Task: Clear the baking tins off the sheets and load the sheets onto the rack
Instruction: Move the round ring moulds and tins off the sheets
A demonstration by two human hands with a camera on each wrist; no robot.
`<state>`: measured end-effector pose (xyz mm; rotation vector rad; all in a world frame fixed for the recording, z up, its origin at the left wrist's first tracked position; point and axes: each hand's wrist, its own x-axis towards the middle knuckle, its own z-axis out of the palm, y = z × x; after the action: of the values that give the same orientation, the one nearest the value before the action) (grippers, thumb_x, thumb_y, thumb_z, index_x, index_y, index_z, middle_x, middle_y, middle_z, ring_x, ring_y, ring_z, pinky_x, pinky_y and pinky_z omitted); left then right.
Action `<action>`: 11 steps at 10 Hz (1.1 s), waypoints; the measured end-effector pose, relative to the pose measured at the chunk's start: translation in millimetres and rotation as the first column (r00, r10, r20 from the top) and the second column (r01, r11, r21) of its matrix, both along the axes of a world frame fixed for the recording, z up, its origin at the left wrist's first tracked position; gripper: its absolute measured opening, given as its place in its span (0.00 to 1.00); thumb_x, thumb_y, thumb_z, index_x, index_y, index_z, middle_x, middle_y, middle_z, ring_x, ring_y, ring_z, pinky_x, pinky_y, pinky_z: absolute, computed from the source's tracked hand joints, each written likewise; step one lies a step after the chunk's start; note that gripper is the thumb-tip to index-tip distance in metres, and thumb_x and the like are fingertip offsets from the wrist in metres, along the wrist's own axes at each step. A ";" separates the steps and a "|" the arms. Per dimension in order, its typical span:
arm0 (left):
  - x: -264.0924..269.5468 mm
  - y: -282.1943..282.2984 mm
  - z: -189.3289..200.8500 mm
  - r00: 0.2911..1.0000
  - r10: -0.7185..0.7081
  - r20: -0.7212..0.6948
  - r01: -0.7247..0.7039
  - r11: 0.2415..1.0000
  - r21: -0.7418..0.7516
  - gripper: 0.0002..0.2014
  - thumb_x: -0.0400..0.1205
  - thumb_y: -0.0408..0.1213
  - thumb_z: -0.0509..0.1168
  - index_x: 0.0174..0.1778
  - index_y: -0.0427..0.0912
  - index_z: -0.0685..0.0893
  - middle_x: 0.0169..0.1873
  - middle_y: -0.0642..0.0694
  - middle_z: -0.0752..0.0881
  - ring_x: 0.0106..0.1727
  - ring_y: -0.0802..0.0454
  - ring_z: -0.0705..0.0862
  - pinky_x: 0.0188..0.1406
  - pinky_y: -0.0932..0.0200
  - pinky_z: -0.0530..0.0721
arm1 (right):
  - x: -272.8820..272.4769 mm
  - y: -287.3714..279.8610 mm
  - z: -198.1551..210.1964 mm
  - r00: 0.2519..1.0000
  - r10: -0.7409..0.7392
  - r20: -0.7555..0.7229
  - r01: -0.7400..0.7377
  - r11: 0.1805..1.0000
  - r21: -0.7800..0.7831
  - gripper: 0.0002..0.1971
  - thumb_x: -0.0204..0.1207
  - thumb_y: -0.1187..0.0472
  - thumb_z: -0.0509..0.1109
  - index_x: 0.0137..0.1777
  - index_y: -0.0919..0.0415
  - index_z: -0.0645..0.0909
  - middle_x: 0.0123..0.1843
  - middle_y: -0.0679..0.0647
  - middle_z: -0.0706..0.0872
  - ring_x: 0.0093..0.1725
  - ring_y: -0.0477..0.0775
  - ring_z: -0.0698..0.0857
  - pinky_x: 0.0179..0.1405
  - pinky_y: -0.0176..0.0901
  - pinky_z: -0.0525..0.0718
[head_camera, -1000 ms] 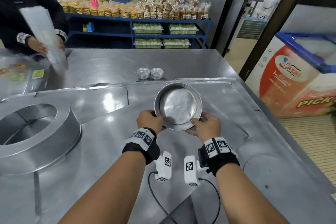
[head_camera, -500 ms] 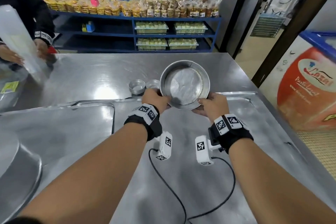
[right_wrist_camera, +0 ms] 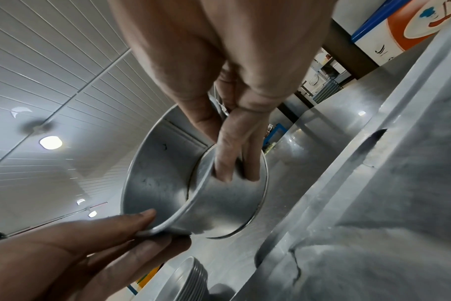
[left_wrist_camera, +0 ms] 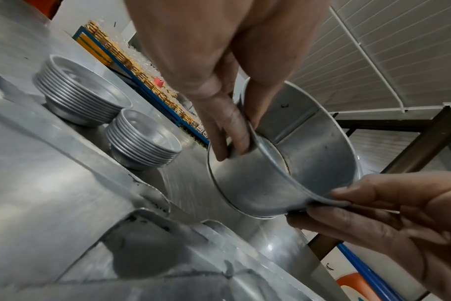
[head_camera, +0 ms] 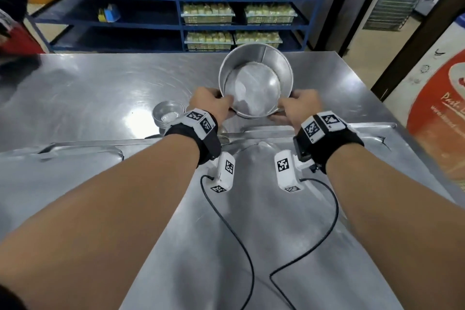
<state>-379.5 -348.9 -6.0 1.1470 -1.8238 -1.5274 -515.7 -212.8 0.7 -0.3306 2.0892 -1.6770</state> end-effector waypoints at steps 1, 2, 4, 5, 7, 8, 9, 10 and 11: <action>-9.2 -8.6 -5.5 0.999 0.050 0.022 -0.050 0.999 0.013 0.05 0.70 0.33 0.76 0.36 0.35 0.91 0.31 0.41 0.92 0.31 0.46 0.93 0.41 0.49 0.93 | -16.5 -11.4 -8.0 0.997 0.037 -0.074 -0.029 0.994 0.104 0.05 0.60 0.69 0.75 0.36 0.69 0.87 0.34 0.61 0.91 0.34 0.60 0.92 0.41 0.55 0.91; -15.2 -18.3 -9.8 0.996 0.027 0.080 -0.025 0.999 -0.023 0.09 0.70 0.33 0.77 0.38 0.29 0.89 0.29 0.44 0.89 0.25 0.56 0.88 0.25 0.64 0.87 | -25.4 -16.8 -11.7 0.983 0.093 -0.158 -0.051 0.967 0.248 0.06 0.64 0.61 0.77 0.36 0.62 0.84 0.34 0.53 0.88 0.35 0.46 0.88 0.35 0.37 0.89; -29.8 -26.2 -11.6 0.999 0.013 -0.041 -0.009 0.994 0.110 0.10 0.78 0.36 0.74 0.45 0.34 0.81 0.41 0.40 0.88 0.46 0.44 0.92 0.42 0.51 0.93 | -41.3 -26.2 -20.5 0.970 0.093 -0.225 -0.010 0.939 0.345 0.12 0.65 0.53 0.76 0.45 0.57 0.84 0.43 0.55 0.87 0.38 0.52 0.86 0.37 0.35 0.89; -28.0 -20.6 -0.7 0.999 -0.047 0.005 0.047 0.998 0.051 0.09 0.87 0.43 0.63 0.52 0.39 0.79 0.42 0.45 0.82 0.51 0.45 0.87 0.40 0.64 0.80 | -44.8 -30.5 -20.7 0.968 0.009 -0.252 0.071 0.950 0.306 0.13 0.65 0.54 0.74 0.43 0.65 0.87 0.40 0.56 0.90 0.37 0.56 0.88 0.41 0.44 0.90; -33.0 -29.2 -6.0 0.997 -0.061 0.041 0.055 0.990 0.128 0.12 0.82 0.42 0.70 0.48 0.36 0.77 0.47 0.41 0.85 0.51 0.42 0.88 0.48 0.56 0.87 | -37.3 -34.1 -20.4 0.998 0.051 -0.036 -0.044 0.981 0.190 0.13 0.71 0.58 0.75 0.49 0.67 0.81 0.49 0.67 0.90 0.45 0.64 0.92 0.43 0.60 0.92; -31.2 -25.7 -14.6 0.999 -0.003 -0.055 0.016 0.971 0.239 0.16 0.73 0.41 0.77 0.46 0.35 0.81 0.55 0.34 0.88 0.55 0.41 0.91 0.51 0.48 0.92 | -24.0 -28.1 -14.4 0.999 -0.023 0.024 0.019 0.992 0.124 0.14 0.73 0.60 0.76 0.44 0.75 0.82 0.37 0.65 0.89 0.37 0.68 0.92 0.43 0.64 0.91; -8.1 -17.1 4.9 0.997 -0.067 -0.036 0.073 0.970 0.230 0.14 0.80 0.28 0.71 0.59 0.26 0.81 0.50 0.32 0.87 0.44 0.42 0.90 0.36 0.55 0.92 | -6.8 -22.4 -6.0 0.998 -0.010 0.059 0.004 0.994 0.108 0.11 0.76 0.62 0.75 0.46 0.71 0.80 0.44 0.65 0.86 0.41 0.65 0.90 0.39 0.58 0.92; 29.2 -18.3 32.7 0.987 -0.139 0.078 0.123 0.975 0.185 0.05 0.80 0.26 0.71 0.45 0.27 0.84 0.38 0.35 0.89 0.32 0.44 0.91 0.29 0.52 0.91 | 14.4 -18.3 10.3 0.990 0.134 -0.037 -0.114 0.933 0.342 0.14 0.66 0.59 0.80 0.44 0.67 0.82 0.40 0.61 0.87 0.44 0.63 0.91 0.42 0.57 0.92; 75.0 -25.3 61.8 0.939 -0.177 0.296 0.182 0.983 0.009 0.06 0.78 0.35 0.74 0.44 0.35 0.89 0.39 0.43 0.92 0.35 0.47 0.91 0.29 0.55 0.91 | 50.0 -24.1 37.5 0.915 0.358 -0.185 -0.185 0.781 0.596 0.16 0.62 0.53 0.78 0.41 0.66 0.83 0.37 0.59 0.88 0.39 0.61 0.91 0.38 0.51 0.91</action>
<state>-304.5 -374.1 55.9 1.2873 -2.1893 -1.4961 -465.7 -237.0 38.2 -0.6769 2.4873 -0.8069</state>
